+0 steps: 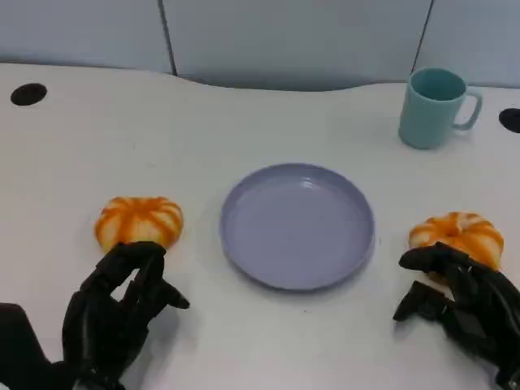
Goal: Grasp the bread from the table and place it into the plate.
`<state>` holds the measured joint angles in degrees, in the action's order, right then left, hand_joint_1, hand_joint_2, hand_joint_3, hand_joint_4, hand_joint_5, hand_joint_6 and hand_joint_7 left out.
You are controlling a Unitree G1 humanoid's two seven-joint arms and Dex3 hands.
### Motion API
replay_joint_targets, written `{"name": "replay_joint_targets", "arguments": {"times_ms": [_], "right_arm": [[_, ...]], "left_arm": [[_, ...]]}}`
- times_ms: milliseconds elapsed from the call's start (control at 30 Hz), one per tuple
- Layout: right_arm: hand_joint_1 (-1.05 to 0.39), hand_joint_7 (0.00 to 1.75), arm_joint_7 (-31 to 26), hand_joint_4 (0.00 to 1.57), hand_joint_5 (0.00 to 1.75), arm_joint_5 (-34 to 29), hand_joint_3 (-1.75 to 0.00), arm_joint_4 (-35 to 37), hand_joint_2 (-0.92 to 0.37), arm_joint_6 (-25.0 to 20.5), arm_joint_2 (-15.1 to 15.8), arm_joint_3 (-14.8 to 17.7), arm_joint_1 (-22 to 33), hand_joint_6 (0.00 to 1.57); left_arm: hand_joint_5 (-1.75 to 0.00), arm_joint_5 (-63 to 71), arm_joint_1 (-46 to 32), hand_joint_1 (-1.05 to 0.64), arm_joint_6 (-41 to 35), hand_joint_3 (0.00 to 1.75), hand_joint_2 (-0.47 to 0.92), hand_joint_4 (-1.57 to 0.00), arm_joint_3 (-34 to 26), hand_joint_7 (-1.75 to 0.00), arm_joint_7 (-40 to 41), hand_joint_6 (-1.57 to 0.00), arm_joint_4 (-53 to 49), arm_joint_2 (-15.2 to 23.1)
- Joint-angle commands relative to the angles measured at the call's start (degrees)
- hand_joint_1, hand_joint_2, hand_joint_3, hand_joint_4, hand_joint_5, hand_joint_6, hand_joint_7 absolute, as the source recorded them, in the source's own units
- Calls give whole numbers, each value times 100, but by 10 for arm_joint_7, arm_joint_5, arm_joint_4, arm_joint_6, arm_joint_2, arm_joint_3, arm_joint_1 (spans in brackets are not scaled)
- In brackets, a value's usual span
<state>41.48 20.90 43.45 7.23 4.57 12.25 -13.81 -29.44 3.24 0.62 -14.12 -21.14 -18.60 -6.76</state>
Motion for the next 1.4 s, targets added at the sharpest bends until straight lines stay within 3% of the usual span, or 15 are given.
{"name": "replay_joint_targets", "arguments": {"times_ms": [33,167,267,433,533,733,767,800,833,1033,1400], "right_arm": [[-46,102,-3,63,145,1,-15,4,-92,-5,2,2,8,63],[-45,102,-1,63,144,1,-15,6,-92,-3,1,3,7,63],[-47,101,-2,63,144,1,-16,7,-92,0,0,3,7,63],[-47,101,2,63,145,1,-15,11,-92,5,-3,3,4,64],[-47,101,4,63,145,2,-15,15,-92,4,-3,3,2,64],[-46,100,5,63,145,3,-15,18,-92,5,-4,4,0,65],[-46,100,1,63,145,1,-15,17,-92,5,-6,3,0,65],[-46,100,-2,63,145,0,-15,17,-92,5,-7,2,0,65],[-46,100,-4,63,145,-1,-15,16,-92,4,-8,2,0,66],[-45,99,-6,63,145,-2,-16,17,-92,8,-9,2,1,64],[-45,98,-7,63,144,-3,-16,17,-92,9,-9,1,1,64]], "left_arm": [[-175,5,-8,-31,8,26,92,-69,-3,-134,-2,-66,4,7],[-175,13,-9,-31,25,26,92,-69,0,-134,-8,-66,2,7],[-167,34,-10,-33,66,22,92,-68,8,-115,-19,-69,-2,10],[-123,69,-2,-34,155,15,92,-70,13,-33,-19,-90,-24,8],[-102,91,1,-35,192,14,92,-68,23,-12,-23,-88,-32,18],[-91,97,3,-35,210,14,92,-67,29,-5,-23,-86,-39,24],[-91,155,9,-35,269,14,92,-67,43,-5,-21,-86,-46,53],[-79,199,13,-41,316,10,92,-49,54,-2,-18,-67,-53,74],[-72,246,17,-44,352,9,92,-42,63,-1,-6,-60,-55,95],[-46,470,47,-54,428,3,91,-17,87,0,119,-34,-48,186],[-42,486,52,-54,432,1,92,-16,123,0,177,-32,-58,213]]}}
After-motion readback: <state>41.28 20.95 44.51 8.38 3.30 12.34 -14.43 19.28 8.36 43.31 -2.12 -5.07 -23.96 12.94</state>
